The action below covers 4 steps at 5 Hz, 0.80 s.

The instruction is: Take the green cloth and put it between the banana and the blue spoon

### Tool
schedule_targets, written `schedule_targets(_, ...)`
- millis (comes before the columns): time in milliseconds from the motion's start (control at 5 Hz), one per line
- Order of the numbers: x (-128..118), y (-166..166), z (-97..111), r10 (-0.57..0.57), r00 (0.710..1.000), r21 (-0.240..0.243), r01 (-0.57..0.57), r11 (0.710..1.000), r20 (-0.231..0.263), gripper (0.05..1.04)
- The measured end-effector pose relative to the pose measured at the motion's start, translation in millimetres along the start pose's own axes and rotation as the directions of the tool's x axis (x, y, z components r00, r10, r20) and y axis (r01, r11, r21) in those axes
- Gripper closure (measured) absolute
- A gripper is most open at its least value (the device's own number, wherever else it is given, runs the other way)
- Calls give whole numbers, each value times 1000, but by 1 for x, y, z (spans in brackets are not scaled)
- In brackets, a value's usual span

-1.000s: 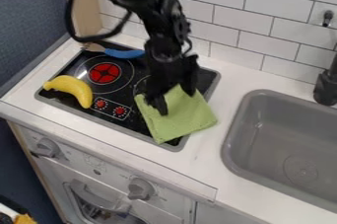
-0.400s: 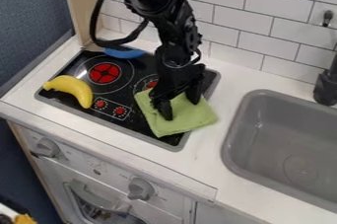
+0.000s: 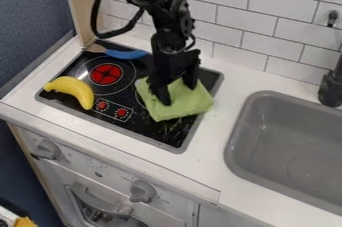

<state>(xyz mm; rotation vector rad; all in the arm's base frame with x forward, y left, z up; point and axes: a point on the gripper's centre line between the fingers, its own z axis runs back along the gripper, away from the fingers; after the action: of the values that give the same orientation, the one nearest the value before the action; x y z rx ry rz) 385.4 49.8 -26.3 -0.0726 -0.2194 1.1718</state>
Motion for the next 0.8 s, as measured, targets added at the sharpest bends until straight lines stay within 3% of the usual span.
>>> schedule_targets(200,14,-10,-5,5,1000,20,-5,1000,7,83)
schedule_targets(600,50,11,-6,114,993,32,-115,993,25,83)
schedule_targets(800,54,23,-7,153,988,43,-155,987,35,84)
